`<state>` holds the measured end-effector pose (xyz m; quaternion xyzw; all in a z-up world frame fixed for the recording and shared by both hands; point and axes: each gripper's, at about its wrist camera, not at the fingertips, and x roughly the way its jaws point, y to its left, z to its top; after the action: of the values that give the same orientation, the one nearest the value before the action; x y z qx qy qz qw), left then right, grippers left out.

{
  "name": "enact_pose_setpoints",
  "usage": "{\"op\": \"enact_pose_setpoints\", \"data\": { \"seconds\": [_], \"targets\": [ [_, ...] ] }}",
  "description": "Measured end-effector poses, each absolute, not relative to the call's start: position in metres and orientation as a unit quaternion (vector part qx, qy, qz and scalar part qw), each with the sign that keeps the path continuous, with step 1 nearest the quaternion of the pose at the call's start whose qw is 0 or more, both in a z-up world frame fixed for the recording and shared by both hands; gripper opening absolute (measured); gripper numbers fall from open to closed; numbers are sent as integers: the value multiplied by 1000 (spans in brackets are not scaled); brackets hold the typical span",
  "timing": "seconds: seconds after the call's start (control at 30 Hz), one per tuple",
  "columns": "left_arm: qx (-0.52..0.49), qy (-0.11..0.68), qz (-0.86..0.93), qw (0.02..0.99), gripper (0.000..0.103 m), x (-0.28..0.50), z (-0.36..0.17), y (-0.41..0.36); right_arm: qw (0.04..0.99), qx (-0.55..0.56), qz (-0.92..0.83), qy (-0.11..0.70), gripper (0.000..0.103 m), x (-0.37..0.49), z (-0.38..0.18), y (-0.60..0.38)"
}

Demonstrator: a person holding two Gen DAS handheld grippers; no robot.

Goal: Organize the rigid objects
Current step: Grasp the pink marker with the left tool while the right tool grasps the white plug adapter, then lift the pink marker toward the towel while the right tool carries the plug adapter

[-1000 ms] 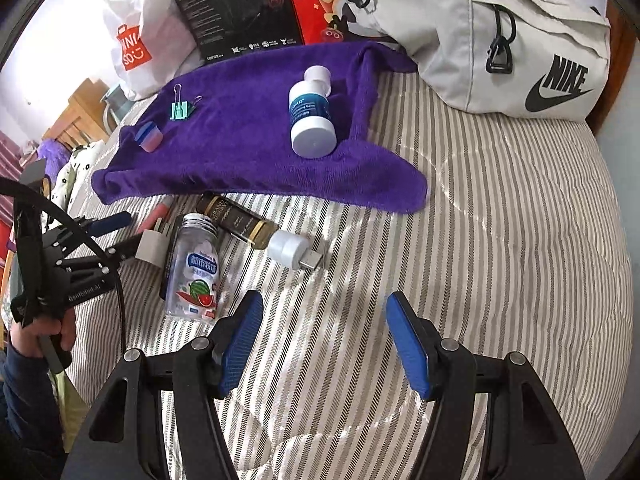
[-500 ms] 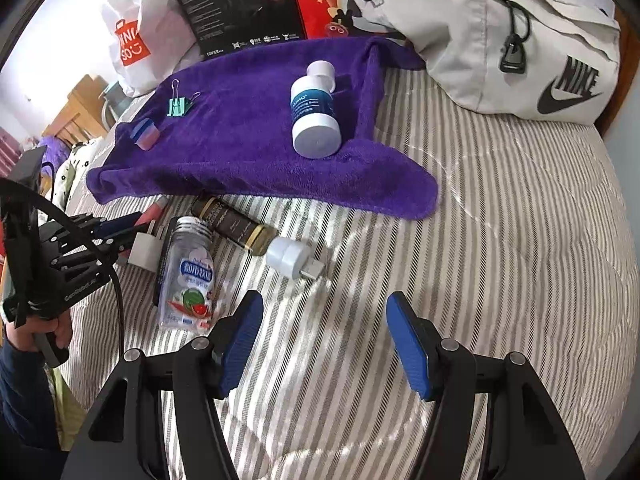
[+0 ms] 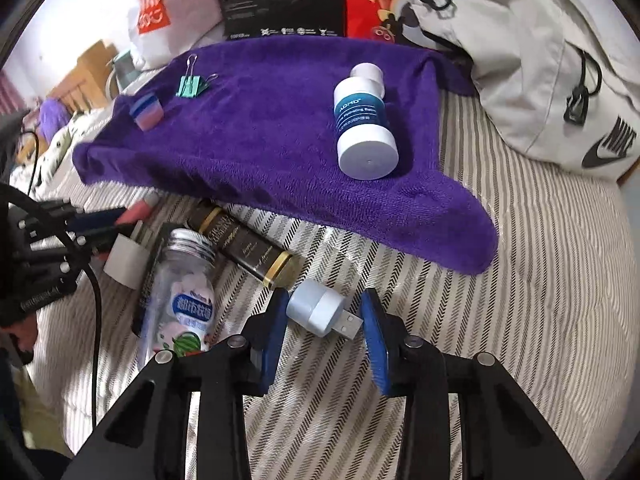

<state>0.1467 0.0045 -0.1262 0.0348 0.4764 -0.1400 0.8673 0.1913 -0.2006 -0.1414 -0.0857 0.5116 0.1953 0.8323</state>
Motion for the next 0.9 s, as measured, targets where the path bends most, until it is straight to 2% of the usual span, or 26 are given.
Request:
{"op": "enact_pose_setpoints", "data": {
  "seconds": [0.3, 0.5, 0.9],
  "targets": [
    [52, 479, -131, 866, 17, 140, -126, 5, 827, -65, 172, 532, 37, 180, -143, -235],
    [58, 472, -121, 871, 18, 138, -126, 2, 834, -98, 161, 518, 39, 172, -144, -226],
    [12, 484, -116, 867, 17, 136, -123, 18, 827, -59, 190, 525, 37, 167, -138, -244]
  ]
}}
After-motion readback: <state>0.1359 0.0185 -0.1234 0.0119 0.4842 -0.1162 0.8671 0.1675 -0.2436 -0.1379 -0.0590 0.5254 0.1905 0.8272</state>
